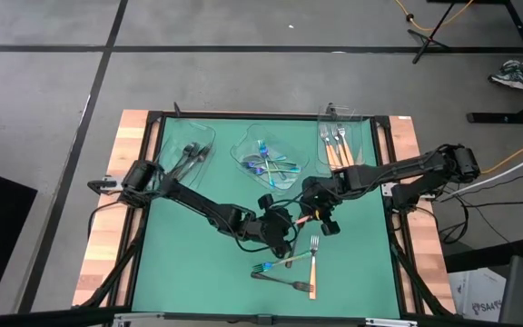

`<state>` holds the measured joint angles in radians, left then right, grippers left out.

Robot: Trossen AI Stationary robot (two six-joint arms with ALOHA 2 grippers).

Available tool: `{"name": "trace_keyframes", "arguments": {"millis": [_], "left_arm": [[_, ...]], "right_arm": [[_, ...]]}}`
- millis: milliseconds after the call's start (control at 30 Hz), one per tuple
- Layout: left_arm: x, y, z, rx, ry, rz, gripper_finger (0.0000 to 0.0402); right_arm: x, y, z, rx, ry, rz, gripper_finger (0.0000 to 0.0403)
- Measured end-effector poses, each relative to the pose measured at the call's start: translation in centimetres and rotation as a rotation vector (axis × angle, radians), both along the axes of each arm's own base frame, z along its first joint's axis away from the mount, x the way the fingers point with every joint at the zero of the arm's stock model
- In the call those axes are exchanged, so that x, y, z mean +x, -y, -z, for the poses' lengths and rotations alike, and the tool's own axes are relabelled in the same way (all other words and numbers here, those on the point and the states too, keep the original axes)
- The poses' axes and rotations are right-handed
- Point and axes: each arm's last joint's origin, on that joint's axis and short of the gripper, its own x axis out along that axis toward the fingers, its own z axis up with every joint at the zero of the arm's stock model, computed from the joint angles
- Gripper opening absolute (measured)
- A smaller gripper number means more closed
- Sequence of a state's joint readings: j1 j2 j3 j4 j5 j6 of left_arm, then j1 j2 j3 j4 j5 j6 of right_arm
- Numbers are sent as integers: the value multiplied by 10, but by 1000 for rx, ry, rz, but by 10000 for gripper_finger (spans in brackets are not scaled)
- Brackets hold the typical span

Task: Sort silverware by color (type)
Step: Put the orange fork into the right transparent bin

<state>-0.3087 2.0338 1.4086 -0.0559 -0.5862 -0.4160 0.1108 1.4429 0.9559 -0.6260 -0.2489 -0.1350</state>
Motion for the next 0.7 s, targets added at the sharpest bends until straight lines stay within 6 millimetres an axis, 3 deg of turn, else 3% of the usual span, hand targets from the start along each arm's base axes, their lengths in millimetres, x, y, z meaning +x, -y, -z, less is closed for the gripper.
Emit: {"name": "trace_keyframes", "arguments": {"millis": [367,700], "left_arm": [[-25,8,-46,26,-2,49,88],[-50,25,-54,46,-122,113,89]], "right_arm": [[2,4,-41,-123,-66,105,12],[-11,11,-84,-288,-136,257,12]]}}
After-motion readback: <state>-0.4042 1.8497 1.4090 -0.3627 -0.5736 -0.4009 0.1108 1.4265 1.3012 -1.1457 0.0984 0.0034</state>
